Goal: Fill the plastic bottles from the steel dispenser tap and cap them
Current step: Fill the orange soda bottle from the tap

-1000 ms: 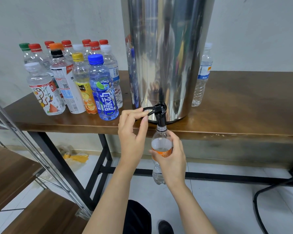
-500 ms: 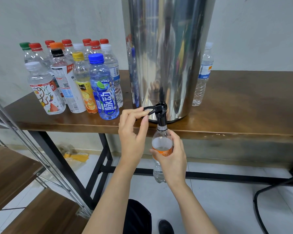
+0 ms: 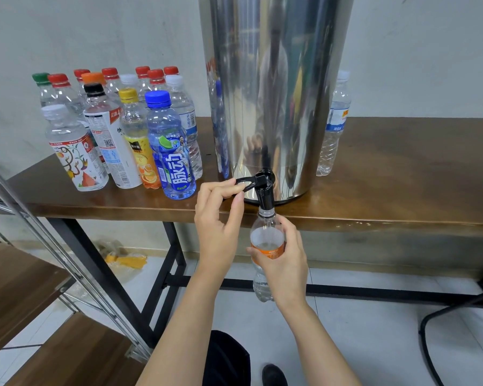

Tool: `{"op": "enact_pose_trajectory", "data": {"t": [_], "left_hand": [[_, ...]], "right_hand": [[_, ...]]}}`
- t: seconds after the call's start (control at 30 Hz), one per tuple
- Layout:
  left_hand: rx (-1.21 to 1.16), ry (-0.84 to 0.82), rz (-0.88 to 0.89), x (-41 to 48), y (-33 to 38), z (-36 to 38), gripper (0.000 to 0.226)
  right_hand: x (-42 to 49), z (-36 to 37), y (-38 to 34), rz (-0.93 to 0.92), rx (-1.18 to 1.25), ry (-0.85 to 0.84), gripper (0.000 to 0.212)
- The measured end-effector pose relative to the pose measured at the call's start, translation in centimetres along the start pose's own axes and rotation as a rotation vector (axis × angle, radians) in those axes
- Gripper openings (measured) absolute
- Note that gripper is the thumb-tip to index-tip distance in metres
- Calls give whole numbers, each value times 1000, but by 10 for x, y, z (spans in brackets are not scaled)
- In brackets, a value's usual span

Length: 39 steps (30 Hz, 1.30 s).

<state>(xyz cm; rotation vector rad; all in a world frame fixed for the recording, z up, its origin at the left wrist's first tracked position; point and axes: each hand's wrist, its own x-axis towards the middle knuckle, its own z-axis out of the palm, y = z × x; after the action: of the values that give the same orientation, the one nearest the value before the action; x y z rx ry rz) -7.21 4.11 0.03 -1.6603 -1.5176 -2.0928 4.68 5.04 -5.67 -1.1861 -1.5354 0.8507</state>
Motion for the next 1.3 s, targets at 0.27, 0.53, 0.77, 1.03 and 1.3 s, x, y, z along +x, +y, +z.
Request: {"op": "enact_pose_trajectory", "data": {"t": [0.27,0.53,0.77,1.03,1.3], "left_hand": [[-3,2,-7,0,1,0,12],[-4,-5,-11,0,1,-1,13],[-16,3,-7,0,1,0,12],[-15,1,-12,0,0,0,13],[-6,4,-12,0,0,-1,12]], "right_hand": [[0,-1,1,-4,-1,-9,79],[-1,0,1,1,-5,0,80],[-1,0,2,4,4,-3,80],[-1,-1,1,3,9,-9,79],[-1,-2,2,-3,0,-4,78]]}}
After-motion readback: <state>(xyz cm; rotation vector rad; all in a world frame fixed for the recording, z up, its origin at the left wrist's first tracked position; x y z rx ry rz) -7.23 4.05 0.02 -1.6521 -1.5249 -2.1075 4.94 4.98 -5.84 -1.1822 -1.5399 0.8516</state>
